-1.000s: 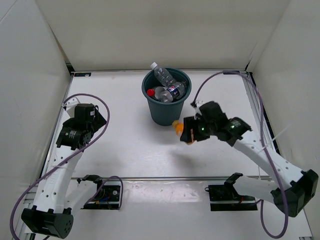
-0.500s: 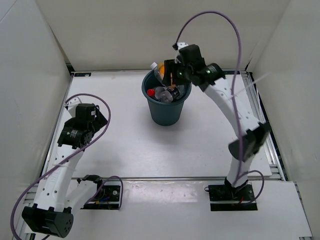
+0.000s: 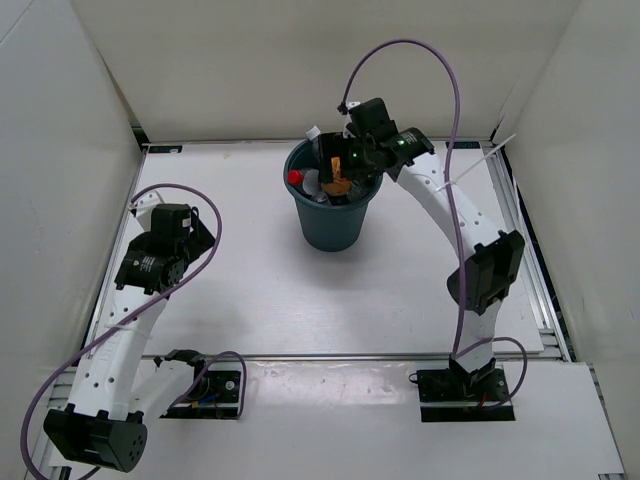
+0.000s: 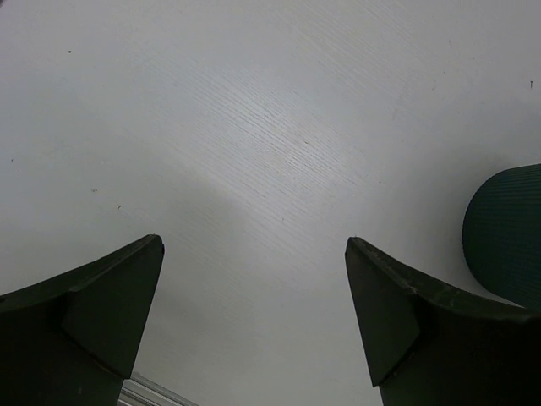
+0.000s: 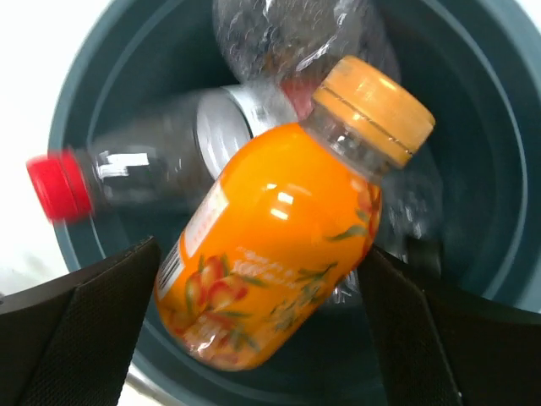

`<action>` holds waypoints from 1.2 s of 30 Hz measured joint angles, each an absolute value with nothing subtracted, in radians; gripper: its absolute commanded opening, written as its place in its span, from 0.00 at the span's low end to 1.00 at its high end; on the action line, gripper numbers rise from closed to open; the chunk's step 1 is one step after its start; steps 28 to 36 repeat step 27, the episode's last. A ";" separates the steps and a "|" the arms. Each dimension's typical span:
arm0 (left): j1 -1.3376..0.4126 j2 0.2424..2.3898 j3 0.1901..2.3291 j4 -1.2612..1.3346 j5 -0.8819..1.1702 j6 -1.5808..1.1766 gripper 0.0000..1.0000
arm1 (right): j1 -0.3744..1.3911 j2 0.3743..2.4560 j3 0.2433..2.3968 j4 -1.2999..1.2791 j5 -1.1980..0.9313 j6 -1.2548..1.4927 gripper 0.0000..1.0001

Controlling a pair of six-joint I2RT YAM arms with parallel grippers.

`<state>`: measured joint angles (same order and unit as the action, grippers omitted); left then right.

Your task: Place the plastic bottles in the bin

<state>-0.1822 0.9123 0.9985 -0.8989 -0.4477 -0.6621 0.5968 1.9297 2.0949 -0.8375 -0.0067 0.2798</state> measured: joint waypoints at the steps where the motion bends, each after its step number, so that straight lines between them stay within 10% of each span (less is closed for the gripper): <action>1: -0.182 0.912 0.999 -0.899 -0.448 -0.662 1.00 | 0.597 1.915 2.076 -0.842 -0.003 0.280 1.00; 13: -0.182 0.882 0.994 -0.874 -0.449 -0.659 1.00 | 0.498 1.570 1.985 -0.885 0.155 0.346 1.00; 23: -0.182 0.845 0.920 -0.854 -0.456 -0.685 1.00 | 0.125 1.551 1.649 -0.938 -0.282 0.448 1.00; 36: -0.182 0.840 0.908 -0.850 -0.453 -0.702 1.00 | 0.071 1.525 1.545 -0.939 -0.367 0.463 1.00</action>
